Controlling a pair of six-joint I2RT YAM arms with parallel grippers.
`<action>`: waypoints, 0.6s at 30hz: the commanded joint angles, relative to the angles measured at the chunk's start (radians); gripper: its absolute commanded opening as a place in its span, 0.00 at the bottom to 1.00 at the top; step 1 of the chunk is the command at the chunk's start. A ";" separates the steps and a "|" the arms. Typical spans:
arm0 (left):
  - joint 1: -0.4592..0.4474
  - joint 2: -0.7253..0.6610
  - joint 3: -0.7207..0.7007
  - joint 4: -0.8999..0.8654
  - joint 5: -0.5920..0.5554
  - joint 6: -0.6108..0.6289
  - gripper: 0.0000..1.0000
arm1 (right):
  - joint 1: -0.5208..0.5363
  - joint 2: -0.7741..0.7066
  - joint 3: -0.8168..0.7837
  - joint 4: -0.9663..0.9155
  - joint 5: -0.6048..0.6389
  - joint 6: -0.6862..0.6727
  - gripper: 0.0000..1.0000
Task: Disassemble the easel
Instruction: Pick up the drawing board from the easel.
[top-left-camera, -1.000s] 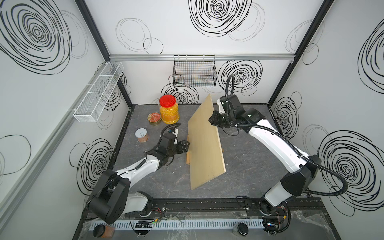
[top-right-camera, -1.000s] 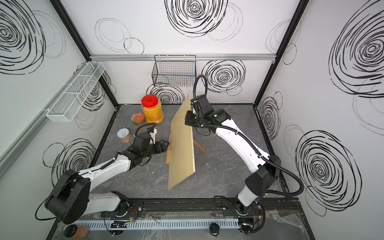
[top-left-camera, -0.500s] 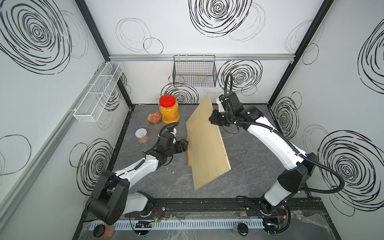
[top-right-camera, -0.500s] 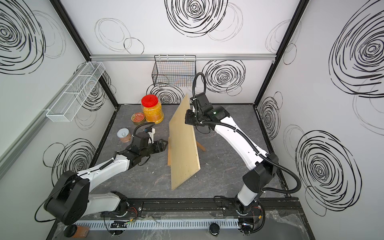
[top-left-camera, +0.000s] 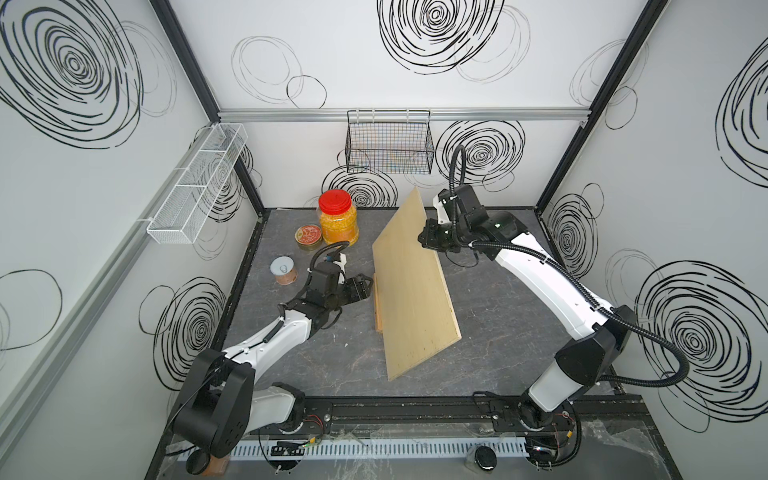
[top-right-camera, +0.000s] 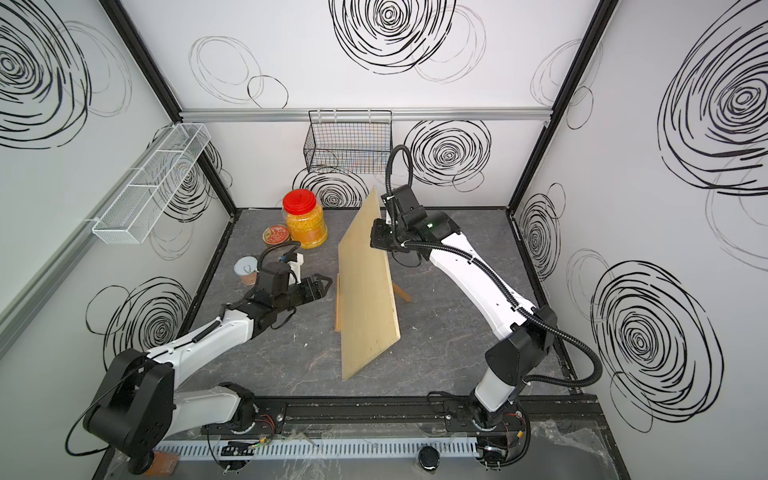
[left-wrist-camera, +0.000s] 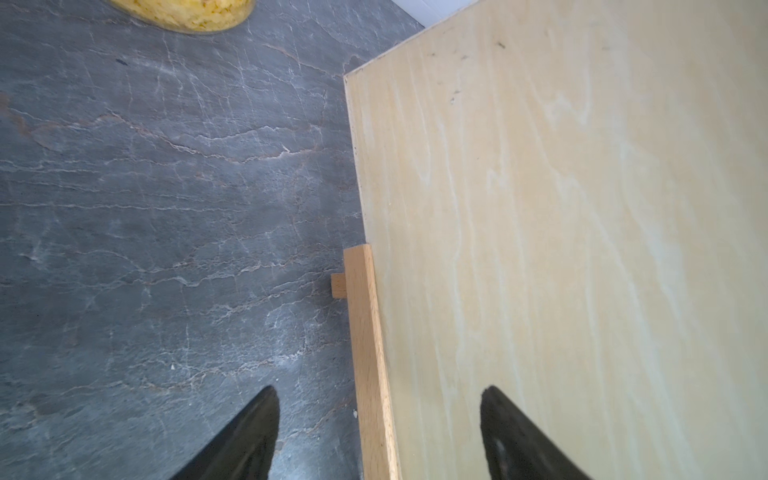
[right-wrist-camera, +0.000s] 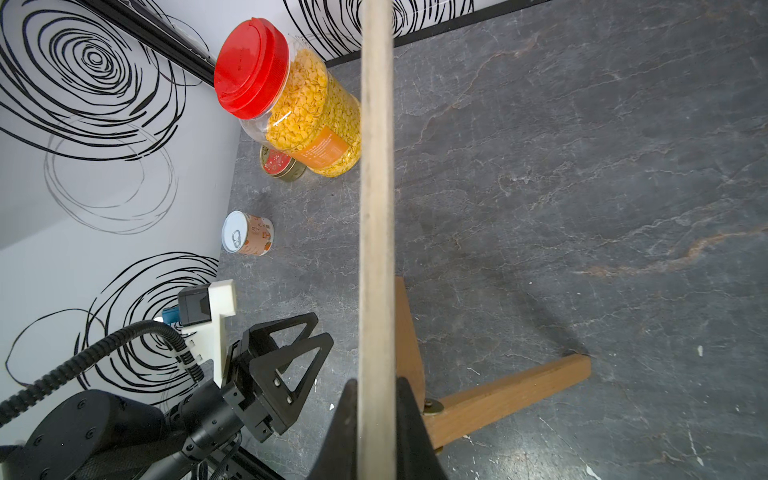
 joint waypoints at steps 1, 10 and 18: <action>0.024 -0.032 0.014 0.034 0.040 -0.024 0.79 | -0.002 -0.065 0.078 0.093 -0.060 0.045 0.00; 0.064 -0.054 0.003 0.026 0.079 -0.028 0.82 | 0.004 -0.060 0.113 0.082 -0.065 0.046 0.00; 0.068 -0.030 0.002 0.031 0.125 -0.035 0.84 | 0.012 -0.048 0.171 0.047 -0.059 0.033 0.00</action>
